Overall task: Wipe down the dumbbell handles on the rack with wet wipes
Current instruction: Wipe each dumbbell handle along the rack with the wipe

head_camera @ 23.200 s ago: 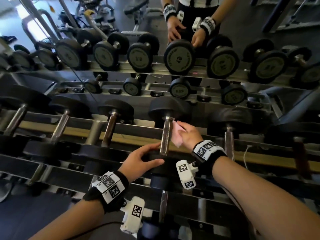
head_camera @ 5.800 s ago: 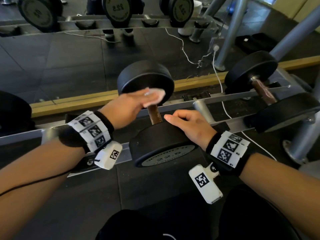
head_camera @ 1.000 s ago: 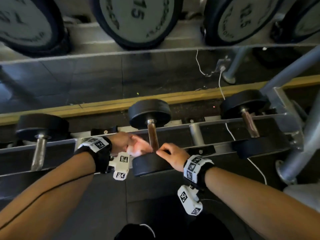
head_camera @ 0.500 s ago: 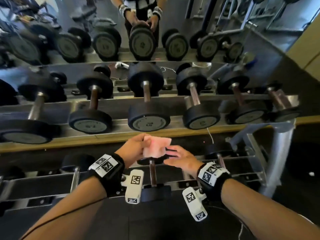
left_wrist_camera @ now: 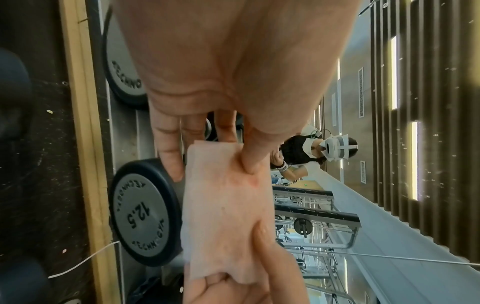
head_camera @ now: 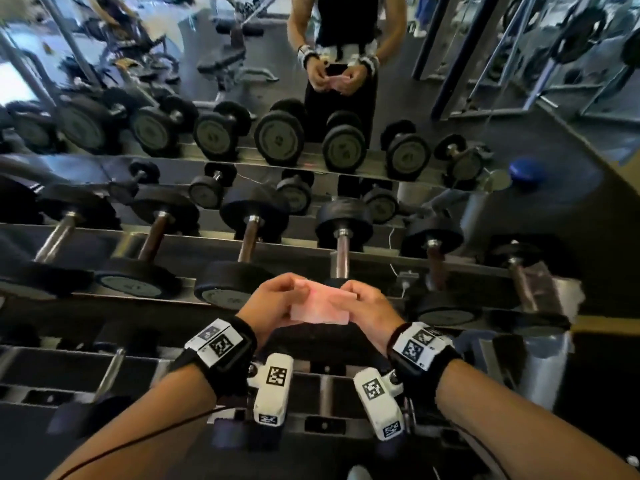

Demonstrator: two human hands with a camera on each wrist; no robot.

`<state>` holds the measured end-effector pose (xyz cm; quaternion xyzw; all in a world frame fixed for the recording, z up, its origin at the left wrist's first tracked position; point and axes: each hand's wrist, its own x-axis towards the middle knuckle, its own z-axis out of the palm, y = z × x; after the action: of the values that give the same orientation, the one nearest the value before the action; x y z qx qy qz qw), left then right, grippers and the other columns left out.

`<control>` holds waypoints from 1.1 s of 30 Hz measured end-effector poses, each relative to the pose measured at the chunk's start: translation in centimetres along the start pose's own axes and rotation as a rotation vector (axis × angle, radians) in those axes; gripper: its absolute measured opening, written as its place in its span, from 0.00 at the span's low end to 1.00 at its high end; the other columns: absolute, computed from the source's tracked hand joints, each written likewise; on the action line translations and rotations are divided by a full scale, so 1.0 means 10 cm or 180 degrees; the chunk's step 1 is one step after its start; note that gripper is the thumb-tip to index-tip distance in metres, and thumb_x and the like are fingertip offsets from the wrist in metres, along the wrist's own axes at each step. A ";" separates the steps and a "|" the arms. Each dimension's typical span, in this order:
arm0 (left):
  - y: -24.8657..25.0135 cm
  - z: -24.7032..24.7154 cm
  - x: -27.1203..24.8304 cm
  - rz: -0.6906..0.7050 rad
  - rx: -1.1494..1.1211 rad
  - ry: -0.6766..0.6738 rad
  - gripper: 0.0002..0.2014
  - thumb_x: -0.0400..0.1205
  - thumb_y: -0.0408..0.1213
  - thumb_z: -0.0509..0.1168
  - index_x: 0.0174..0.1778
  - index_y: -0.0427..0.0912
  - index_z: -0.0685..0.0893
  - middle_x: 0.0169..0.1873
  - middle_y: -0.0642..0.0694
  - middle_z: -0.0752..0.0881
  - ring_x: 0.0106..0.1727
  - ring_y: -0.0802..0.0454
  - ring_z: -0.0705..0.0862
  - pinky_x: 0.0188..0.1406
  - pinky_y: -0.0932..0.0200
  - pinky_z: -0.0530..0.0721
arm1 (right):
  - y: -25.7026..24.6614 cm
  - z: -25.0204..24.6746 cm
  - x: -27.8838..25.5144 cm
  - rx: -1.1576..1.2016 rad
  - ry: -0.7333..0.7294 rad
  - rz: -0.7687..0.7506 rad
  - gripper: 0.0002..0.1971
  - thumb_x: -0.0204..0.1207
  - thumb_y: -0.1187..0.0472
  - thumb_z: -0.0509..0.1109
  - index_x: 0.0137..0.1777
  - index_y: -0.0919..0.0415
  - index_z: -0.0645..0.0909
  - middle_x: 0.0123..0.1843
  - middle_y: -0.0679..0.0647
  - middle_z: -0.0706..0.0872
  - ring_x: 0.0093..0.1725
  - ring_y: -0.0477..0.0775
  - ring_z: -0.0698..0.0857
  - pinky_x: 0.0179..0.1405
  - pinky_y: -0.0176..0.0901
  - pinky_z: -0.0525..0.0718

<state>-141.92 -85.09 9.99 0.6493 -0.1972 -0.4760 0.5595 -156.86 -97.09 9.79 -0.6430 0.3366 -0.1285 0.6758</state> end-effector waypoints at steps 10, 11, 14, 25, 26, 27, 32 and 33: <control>0.08 0.58 0.57 0.0401 0.0546 0.1085 0.11 0.84 0.28 0.67 0.62 0.39 0.85 0.56 0.35 0.87 0.54 0.47 0.86 0.52 0.64 0.85 | 0.09 -0.93 0.72 0.0276 0.0093 0.0251 0.03 0.81 0.65 0.68 0.51 0.57 0.80 0.47 0.57 0.85 0.45 0.55 0.84 0.38 0.48 0.82; 0.06 0.58 0.62 0.0442 0.0769 0.1113 0.11 0.83 0.29 0.68 0.61 0.39 0.86 0.56 0.37 0.88 0.55 0.47 0.86 0.55 0.64 0.84 | 0.12 -0.99 0.81 0.0283 0.0171 0.0222 0.06 0.81 0.66 0.68 0.52 0.54 0.82 0.49 0.57 0.87 0.46 0.55 0.85 0.42 0.49 0.84; -0.02 0.55 0.78 0.0375 0.1224 0.1039 0.11 0.81 0.34 0.73 0.59 0.45 0.88 0.56 0.45 0.88 0.59 0.50 0.86 0.66 0.55 0.82 | 0.16 -1.11 1.09 0.0302 0.0356 0.0189 0.09 0.81 0.66 0.68 0.48 0.52 0.87 0.50 0.57 0.91 0.48 0.55 0.89 0.50 0.52 0.85; -0.29 0.42 1.08 -0.0064 0.1371 0.0806 0.11 0.71 0.41 0.81 0.47 0.59 0.93 0.46 0.65 0.91 0.55 0.70 0.86 0.73 0.58 0.77 | 0.26 -1.09 1.96 0.0466 0.0374 0.0649 0.09 0.83 0.69 0.66 0.53 0.63 0.88 0.61 0.65 0.89 0.58 0.59 0.89 0.71 0.55 0.80; -0.29 0.40 1.09 -0.0111 0.1341 0.0782 0.11 0.71 0.42 0.82 0.48 0.59 0.94 0.46 0.65 0.92 0.55 0.69 0.86 0.73 0.57 0.78 | 0.25 -1.07 2.00 0.0372 0.0404 0.0669 0.08 0.82 0.68 0.67 0.53 0.59 0.88 0.64 0.65 0.87 0.63 0.62 0.87 0.71 0.55 0.80; -0.28 0.38 1.11 -0.0160 0.1323 0.0751 0.12 0.70 0.42 0.82 0.48 0.58 0.94 0.46 0.63 0.92 0.55 0.67 0.87 0.73 0.56 0.79 | 0.26 -1.04 2.03 0.0403 0.0406 0.0692 0.09 0.83 0.68 0.67 0.57 0.62 0.87 0.64 0.66 0.87 0.64 0.62 0.87 0.68 0.51 0.83; -0.23 0.33 1.17 -0.0317 0.1269 0.0553 0.12 0.70 0.39 0.82 0.48 0.55 0.95 0.46 0.54 0.94 0.55 0.56 0.90 0.69 0.49 0.83 | 0.34 -0.98 2.11 0.1162 0.0056 0.0831 0.17 0.83 0.76 0.61 0.71 0.76 0.77 0.59 0.66 0.83 0.37 0.49 0.90 0.43 0.35 0.89; -0.22 0.32 1.18 -0.0335 0.1291 0.0509 0.11 0.70 0.39 0.82 0.47 0.56 0.95 0.45 0.54 0.94 0.53 0.56 0.91 0.67 0.49 0.85 | 0.37 -0.96 2.12 0.0948 -0.0046 0.0792 0.17 0.83 0.74 0.62 0.71 0.75 0.77 0.58 0.65 0.83 0.37 0.47 0.89 0.50 0.36 0.88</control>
<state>-139.72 -95.45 3.51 0.7935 -0.2097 -0.4022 0.4057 -148.11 -116.95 0.63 -0.4903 0.3859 -0.0877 0.7765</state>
